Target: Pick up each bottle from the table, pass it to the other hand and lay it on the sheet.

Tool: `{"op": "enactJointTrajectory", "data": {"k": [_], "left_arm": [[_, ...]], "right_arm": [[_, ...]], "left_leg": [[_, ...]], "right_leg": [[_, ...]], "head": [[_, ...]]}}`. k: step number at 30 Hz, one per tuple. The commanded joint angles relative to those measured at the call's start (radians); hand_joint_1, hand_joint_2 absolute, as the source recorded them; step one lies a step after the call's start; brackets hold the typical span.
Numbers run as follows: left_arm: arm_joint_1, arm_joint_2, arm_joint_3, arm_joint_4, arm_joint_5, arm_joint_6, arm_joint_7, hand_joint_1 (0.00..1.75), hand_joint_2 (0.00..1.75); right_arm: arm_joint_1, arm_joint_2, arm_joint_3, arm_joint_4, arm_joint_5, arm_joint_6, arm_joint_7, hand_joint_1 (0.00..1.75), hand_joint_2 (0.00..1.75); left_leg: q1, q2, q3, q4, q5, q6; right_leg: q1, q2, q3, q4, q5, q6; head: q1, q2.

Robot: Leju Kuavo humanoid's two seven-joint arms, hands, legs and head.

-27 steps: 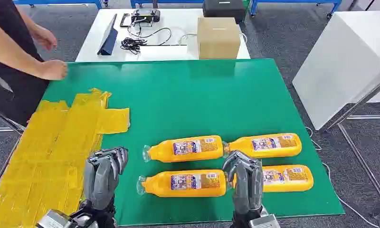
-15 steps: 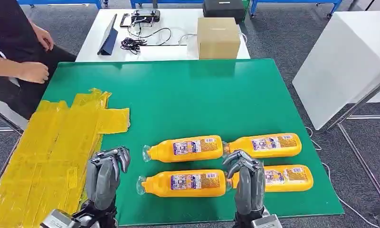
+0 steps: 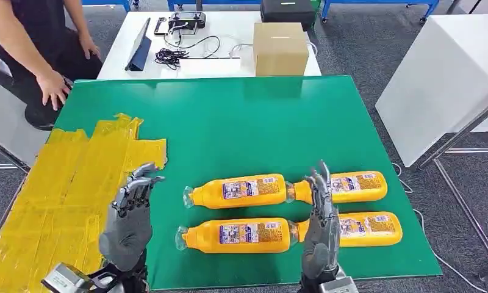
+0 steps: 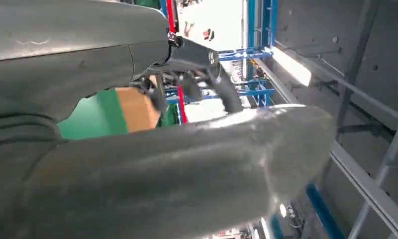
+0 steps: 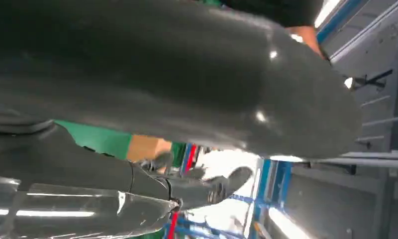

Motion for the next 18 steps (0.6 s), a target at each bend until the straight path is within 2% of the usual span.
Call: {"op": "enactJointTrajectory", "data": {"k": [1,3,6,9,14,18], "left_arm": [[-0.003,-0.028,0.079,0.057,0.065,-0.031,0.001,0.00,0.00],[-0.001,-0.033,0.099,0.070,0.076,-0.046,-0.006,0.00,0.00],[-0.001,-0.040,0.116,0.079,0.080,-0.056,-0.005,0.00,0.00],[0.012,-0.047,0.138,0.071,0.084,-0.065,-0.002,0.00,0.00],[0.013,-0.058,0.159,0.062,0.084,-0.080,0.012,0.00,0.00],[0.016,-0.061,0.170,0.060,0.084,-0.082,0.012,0.00,0.00]], "right_arm": [[-0.056,-0.072,0.100,0.094,0.156,0.042,0.178,0.00,1.75],[-0.078,-0.120,0.154,0.151,0.311,0.054,0.285,0.00,1.75],[-0.100,-0.152,0.201,0.199,0.407,0.066,0.375,0.00,1.75],[-0.111,-0.192,0.248,0.206,0.530,0.067,0.508,0.00,1.75],[-0.136,-0.226,0.285,0.226,0.578,0.118,0.606,0.00,1.75],[-0.139,-0.258,0.304,0.227,0.589,0.148,0.655,0.00,1.75]], "left_leg": [[0.001,0.002,0.003,-0.002,-0.001,-0.001],[0.001,0.003,0.004,-0.002,-0.001,-0.001],[0.001,0.003,0.004,-0.003,0.000,-0.001],[0.001,0.002,0.005,-0.003,-0.001,-0.001],[0.000,0.002,0.002,-0.002,-0.001,-0.001],[0.001,0.003,0.006,-0.003,-0.002,-0.002]], "right_leg": [[0.000,0.002,0.003,-0.002,0.000,0.000],[0.001,0.003,0.003,-0.003,0.001,0.000],[0.001,0.002,0.004,-0.003,0.001,0.000],[0.001,0.002,0.006,-0.004,0.000,0.000],[0.000,0.001,0.003,-0.002,0.000,0.000],[0.001,0.002,0.006,-0.004,0.000,0.000]], "head": [[0.000,0.000],[0.000,0.000],[0.000,0.000],[0.000,0.000],[0.000,0.000],[0.000,0.000]]}}
